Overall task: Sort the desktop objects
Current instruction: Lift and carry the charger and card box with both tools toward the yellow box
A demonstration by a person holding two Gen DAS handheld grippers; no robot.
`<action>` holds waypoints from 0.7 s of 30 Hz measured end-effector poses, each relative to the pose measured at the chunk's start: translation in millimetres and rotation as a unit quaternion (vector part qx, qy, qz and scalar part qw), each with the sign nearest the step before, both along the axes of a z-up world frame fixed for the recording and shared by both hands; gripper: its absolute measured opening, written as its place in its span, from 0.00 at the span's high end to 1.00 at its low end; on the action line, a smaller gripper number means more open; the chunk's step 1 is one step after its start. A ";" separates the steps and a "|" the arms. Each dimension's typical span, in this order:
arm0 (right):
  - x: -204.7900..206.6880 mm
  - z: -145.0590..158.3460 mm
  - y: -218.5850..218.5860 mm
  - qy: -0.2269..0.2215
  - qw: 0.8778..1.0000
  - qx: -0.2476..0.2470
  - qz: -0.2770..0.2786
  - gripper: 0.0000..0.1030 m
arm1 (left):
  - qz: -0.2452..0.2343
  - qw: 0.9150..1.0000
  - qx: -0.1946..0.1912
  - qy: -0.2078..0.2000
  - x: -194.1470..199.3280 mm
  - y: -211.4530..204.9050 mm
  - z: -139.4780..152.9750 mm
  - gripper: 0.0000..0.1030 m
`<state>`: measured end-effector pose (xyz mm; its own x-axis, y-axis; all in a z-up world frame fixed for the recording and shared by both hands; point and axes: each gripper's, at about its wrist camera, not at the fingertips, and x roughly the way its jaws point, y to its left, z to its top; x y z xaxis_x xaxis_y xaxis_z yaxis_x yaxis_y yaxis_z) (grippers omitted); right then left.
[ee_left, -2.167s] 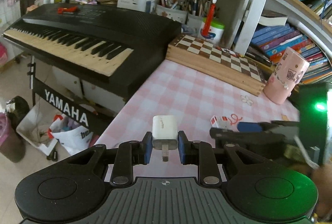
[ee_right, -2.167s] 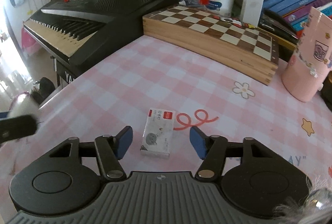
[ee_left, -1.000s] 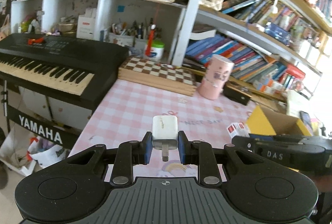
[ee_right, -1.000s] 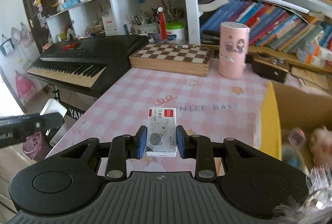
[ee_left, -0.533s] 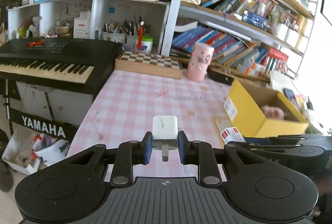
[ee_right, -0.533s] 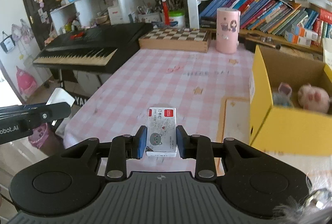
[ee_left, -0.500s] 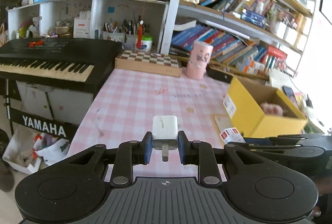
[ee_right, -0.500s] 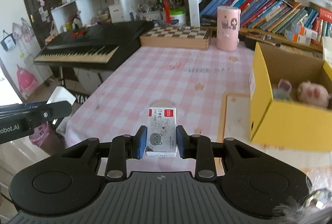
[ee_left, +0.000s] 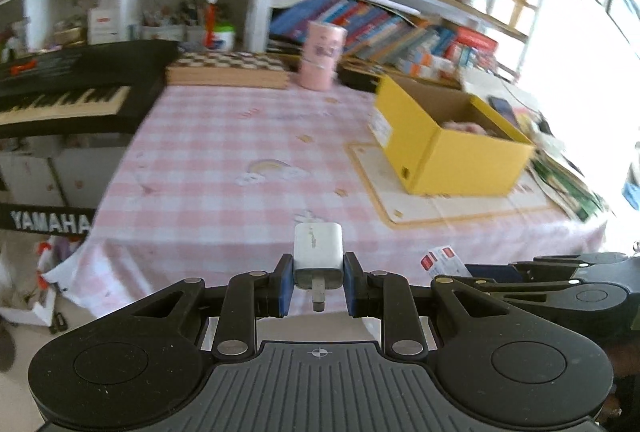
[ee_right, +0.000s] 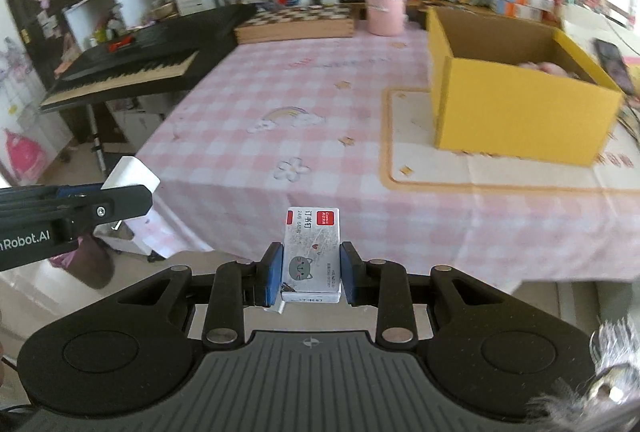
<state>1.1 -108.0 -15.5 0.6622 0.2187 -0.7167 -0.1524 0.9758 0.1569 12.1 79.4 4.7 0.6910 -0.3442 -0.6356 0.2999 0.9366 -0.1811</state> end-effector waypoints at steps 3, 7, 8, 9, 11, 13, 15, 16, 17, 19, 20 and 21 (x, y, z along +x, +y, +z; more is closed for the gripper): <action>-10.2 -1.3 -8.6 0.006 1.000 -0.002 -0.027 0.73 | -0.031 1.000 0.001 0.006 -0.8 -11.4 -3.3 0.77; -21.3 -1.8 -20.5 0.012 0.998 -0.001 -0.060 0.73 | -0.069 0.998 0.003 0.005 -2.1 -24.9 -4.1 0.77; -23.4 -1.6 -23.6 0.013 0.998 -0.001 -0.068 0.73 | -0.078 0.997 0.003 0.005 -2.3 -27.6 -3.8 0.77; -25.6 -1.2 -26.2 0.014 0.997 -0.001 -0.075 0.73 | -0.085 0.996 0.002 0.005 -2.1 -30.6 -3.5 0.77; -28.2 -1.1 -31.1 0.018 0.996 -0.002 -0.086 0.73 | -0.099 0.995 0.001 0.005 -1.6 -36.9 -3.6 0.77; -30.0 -0.5 -35.7 0.022 0.995 -0.002 -0.094 0.73 | -0.111 0.994 0.000 0.006 -1.3 -42.6 -3.8 0.77; -32.7 1.0 -39.0 0.023 0.995 -0.006 -0.100 0.73 | -0.123 0.992 -0.002 0.005 -0.8 -47.9 -3.7 0.77; -33.7 1.5 -40.5 0.023 0.994 -0.007 -0.102 0.73 | -0.128 0.992 -0.002 0.005 -0.6 -51.0 -3.5 0.77; -34.7 2.1 -42.2 0.023 0.994 -0.008 -0.105 0.73 | -0.134 0.991 -0.003 0.005 0.0 -54.1 -3.5 0.77; -36.7 3.0 -46.2 0.024 0.993 -0.009 -0.112 0.73 | -0.145 0.989 -0.004 0.004 0.3 -60.3 -3.5 0.77; -37.7 3.6 -47.8 0.024 0.993 -0.010 -0.116 0.73 | -0.150 0.989 -0.004 0.003 0.2 -63.2 -3.4 0.77; -38.9 4.1 -50.3 0.023 0.992 -0.010 -0.120 0.73 | -0.154 0.988 -0.004 0.003 0.3 -65.8 -3.1 0.77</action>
<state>-37.9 -158.3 -11.5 0.6598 0.0442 -0.7502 0.0915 0.9861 0.1386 12.4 13.6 1.6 0.5496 -0.5425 -0.6353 0.5688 0.8000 -0.1911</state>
